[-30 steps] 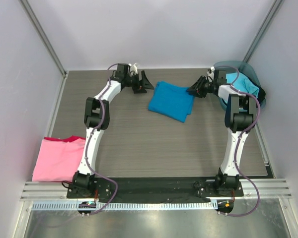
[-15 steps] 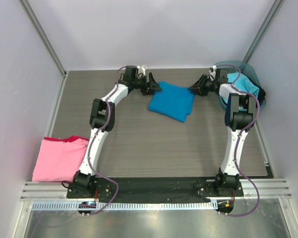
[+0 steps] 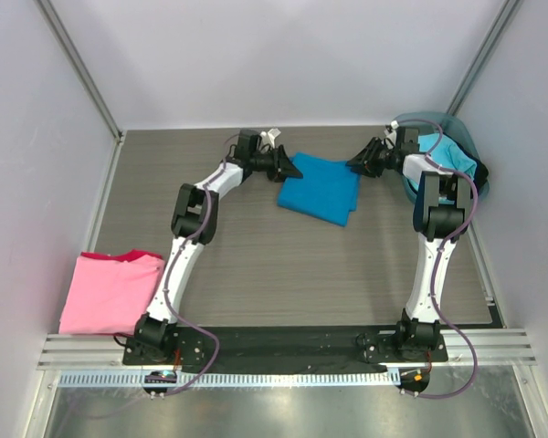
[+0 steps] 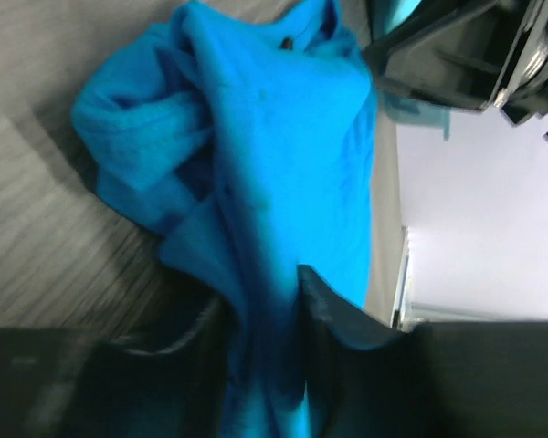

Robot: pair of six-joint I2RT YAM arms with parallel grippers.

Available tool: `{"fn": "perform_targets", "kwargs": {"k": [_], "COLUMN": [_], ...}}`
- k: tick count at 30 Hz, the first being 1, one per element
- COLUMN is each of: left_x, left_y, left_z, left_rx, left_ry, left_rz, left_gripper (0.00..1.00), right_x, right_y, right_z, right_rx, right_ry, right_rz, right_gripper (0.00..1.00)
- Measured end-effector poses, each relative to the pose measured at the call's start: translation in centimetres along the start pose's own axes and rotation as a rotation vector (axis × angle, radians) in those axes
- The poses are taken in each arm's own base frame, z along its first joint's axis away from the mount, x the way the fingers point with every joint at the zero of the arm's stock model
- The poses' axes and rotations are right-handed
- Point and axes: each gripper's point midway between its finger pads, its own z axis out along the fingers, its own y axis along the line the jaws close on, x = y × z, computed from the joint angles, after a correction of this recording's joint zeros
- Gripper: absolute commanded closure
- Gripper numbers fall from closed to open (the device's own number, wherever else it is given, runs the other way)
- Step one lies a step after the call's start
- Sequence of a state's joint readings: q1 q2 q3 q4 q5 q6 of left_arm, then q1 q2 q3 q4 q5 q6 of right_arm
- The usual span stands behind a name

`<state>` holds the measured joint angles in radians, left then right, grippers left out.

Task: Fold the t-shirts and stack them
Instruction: Neatly place the folded tshirt to the corner

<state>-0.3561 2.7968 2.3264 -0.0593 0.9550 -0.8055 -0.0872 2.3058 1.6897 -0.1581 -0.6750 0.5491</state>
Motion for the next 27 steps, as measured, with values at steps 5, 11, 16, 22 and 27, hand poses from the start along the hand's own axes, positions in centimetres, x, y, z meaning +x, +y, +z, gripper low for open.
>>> {"fn": "perform_targets", "kwargs": {"k": [5,11,16,22,27], "left_x": [2.4,4.6,6.6,9.0,10.1], "left_y": [0.3,0.0,-0.9,-2.9,-2.1], "left_z": [0.0,-3.0,-8.9,-17.1,-20.8], "left_rx": [0.029,-0.04,-0.151,-0.329,-0.461], "left_ry": [0.064,0.116,0.188,0.316,0.435], "left_rz": [-0.051,-0.099,-0.126,-0.015,0.136], "left_gripper": [1.0,1.0,1.0,1.0,1.0], "right_x": [0.1,-0.3,-2.2,-4.3,-3.7], "right_y": [0.0,1.4,5.2,7.5,6.6], "right_z": [0.0,-1.3,-4.7,-8.2,-8.5], "right_rx": [-0.004,-0.03,-0.091,-0.126,-0.11], "right_ry": [0.003,0.004,-0.043,-0.11,-0.101], "right_rz": [-0.018,-0.046,-0.114,-0.188,-0.195], "right_gripper": [0.61,0.6,0.59,0.59,0.59]}}
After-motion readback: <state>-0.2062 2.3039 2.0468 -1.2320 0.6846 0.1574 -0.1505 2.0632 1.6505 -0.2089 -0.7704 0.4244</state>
